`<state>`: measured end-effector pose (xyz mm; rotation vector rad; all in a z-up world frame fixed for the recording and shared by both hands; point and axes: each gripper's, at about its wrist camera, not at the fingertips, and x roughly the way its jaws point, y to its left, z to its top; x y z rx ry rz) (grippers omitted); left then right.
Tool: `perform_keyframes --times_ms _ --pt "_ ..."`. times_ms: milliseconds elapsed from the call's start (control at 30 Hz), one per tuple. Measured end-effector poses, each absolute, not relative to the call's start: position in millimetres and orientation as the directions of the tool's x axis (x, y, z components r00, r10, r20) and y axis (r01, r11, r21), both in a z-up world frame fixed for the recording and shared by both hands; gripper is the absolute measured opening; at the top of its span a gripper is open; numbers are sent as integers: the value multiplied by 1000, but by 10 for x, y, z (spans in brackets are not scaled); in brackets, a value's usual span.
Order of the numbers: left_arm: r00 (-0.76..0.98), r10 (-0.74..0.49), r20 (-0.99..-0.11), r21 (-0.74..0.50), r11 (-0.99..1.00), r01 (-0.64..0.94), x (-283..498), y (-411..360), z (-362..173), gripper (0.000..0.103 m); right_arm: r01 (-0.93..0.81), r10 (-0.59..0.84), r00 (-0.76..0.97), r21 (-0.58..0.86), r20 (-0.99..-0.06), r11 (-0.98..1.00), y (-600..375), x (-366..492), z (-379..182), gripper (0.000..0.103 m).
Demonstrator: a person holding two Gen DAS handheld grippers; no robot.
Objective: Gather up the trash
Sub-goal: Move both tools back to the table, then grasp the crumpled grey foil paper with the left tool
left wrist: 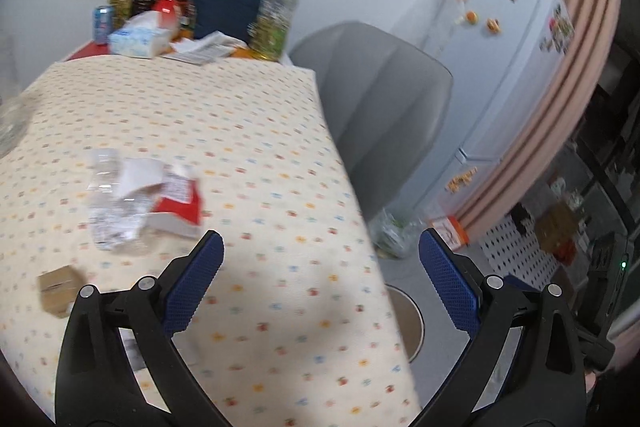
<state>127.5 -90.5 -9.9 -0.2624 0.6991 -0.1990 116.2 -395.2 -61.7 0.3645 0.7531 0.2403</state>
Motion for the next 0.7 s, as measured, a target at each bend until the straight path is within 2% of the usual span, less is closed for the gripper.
perform_keyframes --times_ms 167,500,700 --pt "783 -211 -586 -320 947 15 1123 -504 -50 97 -153 373 694 380 -616 912 -3600 1126 -506 96" --pt "786 -136 -604 -354 929 -111 876 99 -259 97 -250 416 659 339 -627 907 -2999 1097 -425 96" --pt "762 -156 -628 -441 878 -184 793 420 -535 97 -298 435 636 317 -638 901 -2737 1074 -424 95"
